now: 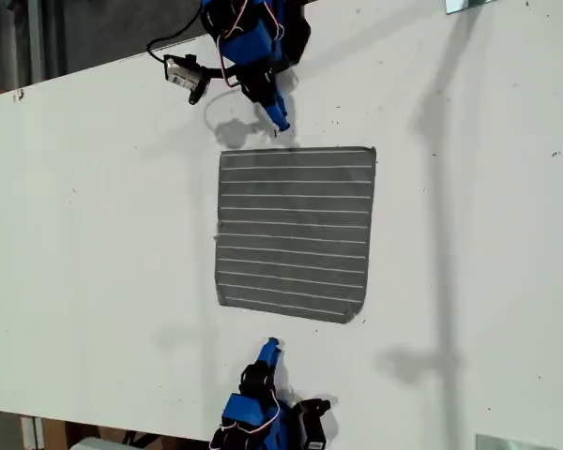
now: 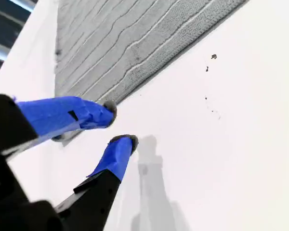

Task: Grasp corners of a square towel and fold twice.

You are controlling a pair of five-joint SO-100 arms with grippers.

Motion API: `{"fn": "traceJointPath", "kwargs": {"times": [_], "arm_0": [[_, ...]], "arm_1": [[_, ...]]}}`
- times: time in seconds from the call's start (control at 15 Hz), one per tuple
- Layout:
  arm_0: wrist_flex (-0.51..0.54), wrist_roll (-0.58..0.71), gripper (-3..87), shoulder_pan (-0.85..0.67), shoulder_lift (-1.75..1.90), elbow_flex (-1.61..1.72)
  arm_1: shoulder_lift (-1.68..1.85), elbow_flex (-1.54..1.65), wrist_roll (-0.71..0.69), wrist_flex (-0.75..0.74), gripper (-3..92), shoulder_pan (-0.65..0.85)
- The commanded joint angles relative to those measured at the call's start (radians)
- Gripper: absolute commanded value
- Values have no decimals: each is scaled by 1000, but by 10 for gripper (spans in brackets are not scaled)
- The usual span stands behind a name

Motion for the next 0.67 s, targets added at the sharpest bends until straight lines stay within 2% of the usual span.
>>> {"fn": "traceJointPath", "kwargs": {"times": [0.0, 0.07, 0.13, 0.2, 0.33, 0.4, 0.53, 0.6], "arm_0": [[-9, -32, 83, 58, 6, -15], [-38, -25, 86, 71, 6, -8], [-43, -48, 118, 64, 6, 2], [-41, -71, 126, 66, 6, -8], [-52, -144, 131, 104, 6, 14], [-74, -106, 129, 110, 8, 11], [-20, -26, 132, 38, 6, -18], [8, 29, 136, -8, 5, -41]], "arm_1": [[0, -44, -57, -8, 62, 57], [0, -15, -28, -31, 8, 80], [0, 14, 38, -41, 35, 83], [-2, 25, 66, -51, -1, 83], [-3, 26, 97, -58, 27, 95], [-3, 12, 89, -54, 78, 100], [-3, -34, 52, -9, 64, 138], [2, -75, -14, -35, 146, 86]]}}
